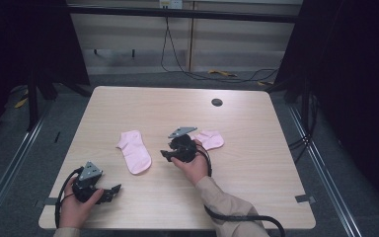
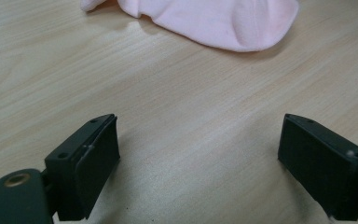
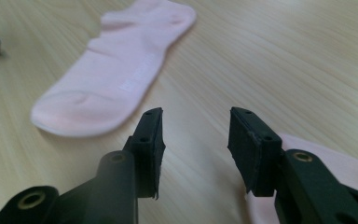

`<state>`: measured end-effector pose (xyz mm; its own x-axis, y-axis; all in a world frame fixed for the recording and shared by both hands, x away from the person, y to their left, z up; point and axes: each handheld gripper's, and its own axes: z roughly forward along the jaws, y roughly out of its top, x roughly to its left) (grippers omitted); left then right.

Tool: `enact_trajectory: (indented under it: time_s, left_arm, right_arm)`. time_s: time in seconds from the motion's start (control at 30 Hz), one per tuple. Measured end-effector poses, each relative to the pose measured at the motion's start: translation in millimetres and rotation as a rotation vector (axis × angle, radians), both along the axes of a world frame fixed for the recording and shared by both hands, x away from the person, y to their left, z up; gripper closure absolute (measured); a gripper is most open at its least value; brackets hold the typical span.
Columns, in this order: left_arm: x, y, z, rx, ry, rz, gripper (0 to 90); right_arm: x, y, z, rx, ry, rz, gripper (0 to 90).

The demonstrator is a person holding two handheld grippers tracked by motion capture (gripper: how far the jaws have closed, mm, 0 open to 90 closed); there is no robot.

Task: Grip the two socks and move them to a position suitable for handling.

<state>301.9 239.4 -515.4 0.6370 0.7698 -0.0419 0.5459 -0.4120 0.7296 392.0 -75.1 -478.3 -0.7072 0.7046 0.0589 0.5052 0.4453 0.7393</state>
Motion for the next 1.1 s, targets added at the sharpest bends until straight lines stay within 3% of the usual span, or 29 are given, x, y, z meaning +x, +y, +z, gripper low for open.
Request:
enact_trajectory:
  time_s: [0.17, 0.2, 0.23, 0.27, 0.37, 0.4, 0.43, 0.53, 0.63, 0.67, 0.7, 0.73, 0.77, 0.83, 0.93, 1.0, 1.03, 1.07, 1.1]
  left_arm:
    - [0.1, 0.0, 0.0, 0.001, -0.003, -0.001, 12.0]
    - [0.1, 0.0, 0.0, 0.001, -0.003, -0.001, 12.0]
    - [0.1, 0.0, 0.0, 0.001, -0.002, -0.001, 12.0]
    - [0.1, 0.0, 0.0, 0.001, -0.002, -0.001, 12.0]
    - [-0.1, 0.0, 0.0, 0.001, -0.001, 0.002, 11.8]
    - [-0.1, 0.0, 0.0, 0.001, -0.001, 0.002, 11.8]
    - [-0.1, 0.0, 0.0, 0.002, 0.0, 0.001, 11.6]
    - [-0.1, -0.2, 0.0, 0.004, 0.0, -0.001, 11.4]
    - [-0.1, -0.2, 0.0, 0.004, -0.001, -0.001, 11.3]
    - [-0.1, -0.2, 0.0, 0.004, 0.0, -0.002, 11.3]
    - [-0.2, -0.3, 0.1, 0.004, 0.0, -0.002, 11.3]
    - [-0.2, -0.3, 0.0, 0.004, 0.0, -0.002, 11.3]
    - [-0.1, -0.2, 0.0, 0.004, 0.0, -0.002, 11.3]
    - [-0.1, -0.2, 0.1, 0.004, 0.0, -0.002, 11.2]
    - [-0.1, -0.2, 0.1, 0.004, 0.0, -0.002, 11.2]
    - [-0.1, -0.2, 0.1, 0.004, 0.0, -0.003, 11.2]
    - [-0.1, -0.2, 0.0, 0.002, 0.0, -0.001, 11.2]
    - [-0.1, -0.2, 0.0, 0.002, -0.001, -0.001, 11.2]
    - [-0.1, -0.3, 0.0, 0.002, -0.001, 0.0, 11.2]
  right_arm:
    - [14.6, 34.7, -2.0, -0.003, -0.01, 0.062, 49.1]
    - [14.6, 34.7, -2.0, -0.003, -0.01, 0.062, 49.1]
    - [23.0, 48.2, -4.6, 0.017, 0.025, 0.068, 48.4]
    - [23.0, 48.2, -4.6, 0.017, 0.025, 0.068, 48.4]
    - [37.3, 77.4, -10.2, -0.022, 0.014, 0.093, 48.4]
    - [37.3, 77.4, -10.2, -0.022, 0.014, 0.093, 48.4]
    - [44.1, 89.0, -12.2, -0.008, 0.011, 0.093, 48.3]
    - [48.8, 99.0, -15.9, -0.019, 0.014, 0.103, 48.2]
    - [53.9, 110.4, -28.3, -0.066, 0.02, 0.115, 46.2]
    - [53.9, 110.4, -28.3, -0.066, 0.02, 0.115, 46.2]
    - [53.4, 110.8, -30.7, -0.063, 0.0, 0.108, 54.5]
    - [53.4, 110.8, -30.7, -0.063, 0.0, 0.108, 54.5]
    - [51.9, 108.6, -28.0, -0.07, 0.018, 0.117, 81.6]
    - [50.0, 106.0, -24.2, -0.096, 0.038, 0.111, 84.8]
    - [46.7, 98.7, -19.9, -0.088, 0.031, 0.104, 85.2]
    - [42.6, 86.6, -12.9, -0.027, 0.043, 0.085, 85.3]
    - [37.4, 70.9, -3.3, 0.019, 0.047, 0.073, 85.2]
    - [37.4, 70.9, -3.3, 0.019, 0.047, 0.073, 85.2]
    - [30.4, 53.3, 8.8, 0.046, 0.044, 0.07, 85.2]
